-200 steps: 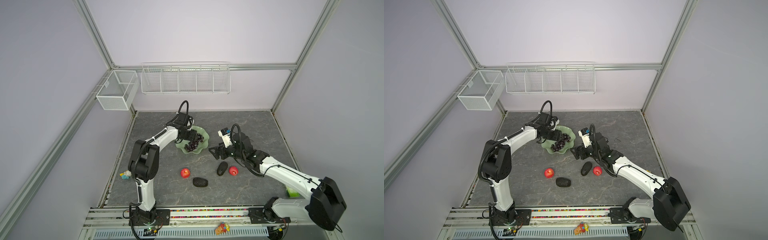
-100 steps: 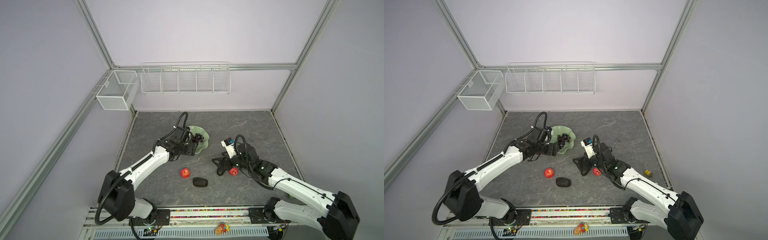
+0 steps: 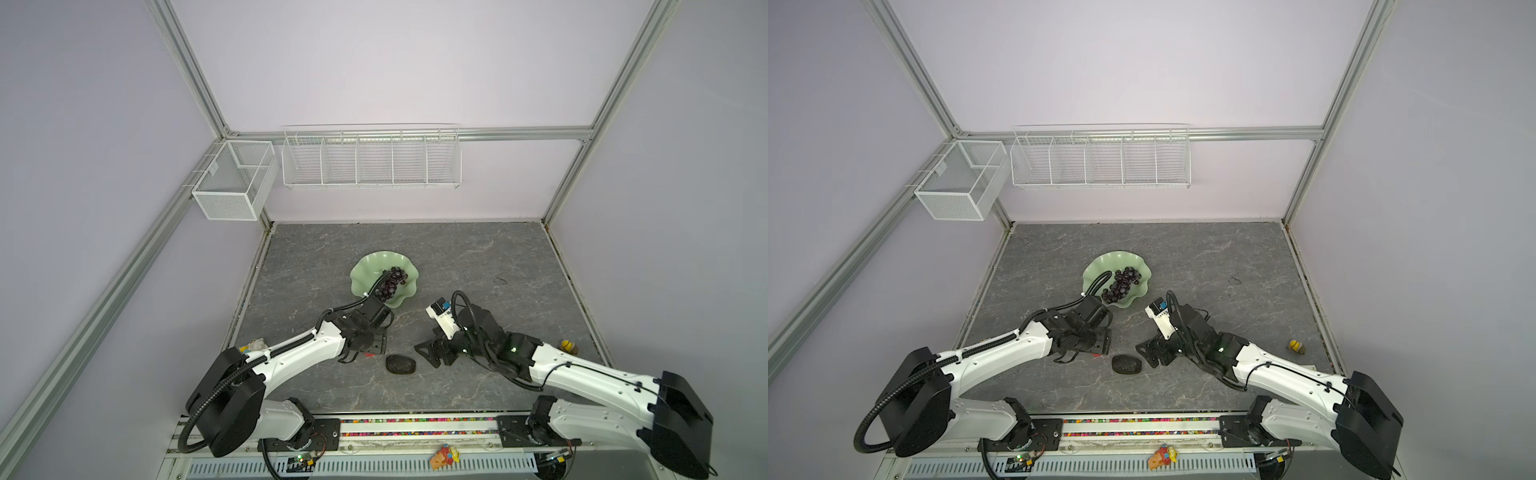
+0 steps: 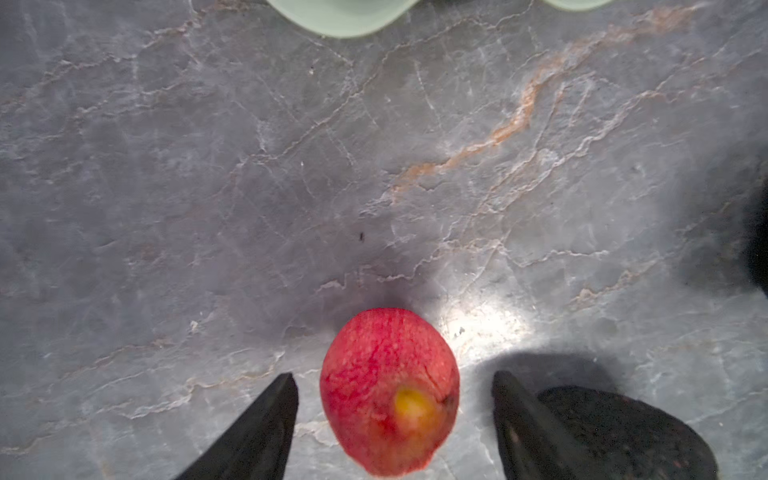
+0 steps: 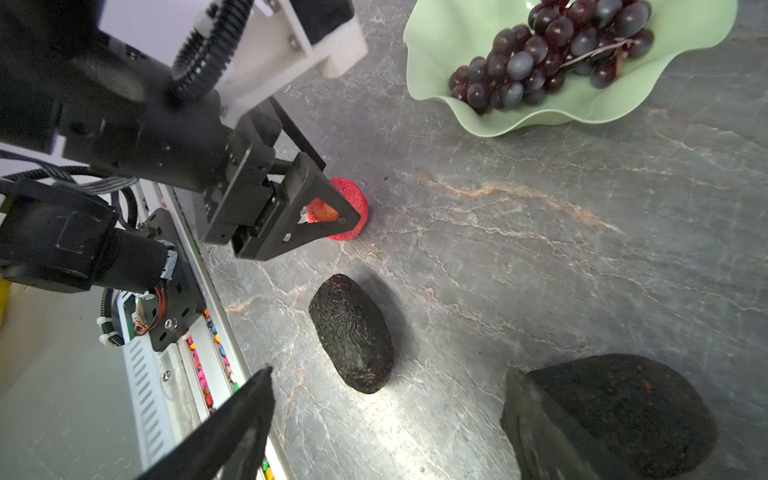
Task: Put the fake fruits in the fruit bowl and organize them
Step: 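Grasp the red apple nearest the bowl with the left gripper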
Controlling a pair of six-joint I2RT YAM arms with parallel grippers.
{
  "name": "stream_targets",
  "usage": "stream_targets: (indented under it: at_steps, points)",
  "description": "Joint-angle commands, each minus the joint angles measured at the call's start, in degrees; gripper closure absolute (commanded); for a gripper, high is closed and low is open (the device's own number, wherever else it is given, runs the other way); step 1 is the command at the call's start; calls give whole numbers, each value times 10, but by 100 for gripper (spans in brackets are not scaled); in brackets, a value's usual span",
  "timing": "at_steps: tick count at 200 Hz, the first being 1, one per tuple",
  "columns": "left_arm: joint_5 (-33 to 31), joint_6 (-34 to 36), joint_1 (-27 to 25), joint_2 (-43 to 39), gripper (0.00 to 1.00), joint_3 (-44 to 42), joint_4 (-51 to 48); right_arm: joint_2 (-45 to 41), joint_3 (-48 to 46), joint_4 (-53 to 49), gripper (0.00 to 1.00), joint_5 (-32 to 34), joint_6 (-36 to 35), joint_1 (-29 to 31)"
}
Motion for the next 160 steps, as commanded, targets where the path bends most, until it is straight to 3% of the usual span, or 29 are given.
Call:
stream_targets:
  at_steps: [1, 27, 47, 84, 115, 136, 160]
  points:
    - [-2, -10, -2, 29, 26, 8, 13, 14, 18, 15, 12, 15, 3, 14]
    - [-7, -11, -2, 56, 29, 11, 9, 25, 23, 16, 12, 19, 1, 19]
    - [-15, -15, -1, 59, 37, 9, 4, 25, 21, 21, 12, 22, -1, 20]
    - [-31, -18, -1, 7, 52, 29, -13, 26, 17, 38, 12, 47, 11, 18]
    - [-96, 11, 4, -47, 54, 81, -14, 45, 31, 46, 12, 53, 23, -4]
    - [-88, 55, 48, -53, 54, 105, 46, 56, 42, 59, 12, 48, 17, -16]
    - [-70, 94, 116, 19, 53, 159, 75, 69, 65, 53, 12, 33, 9, -26]
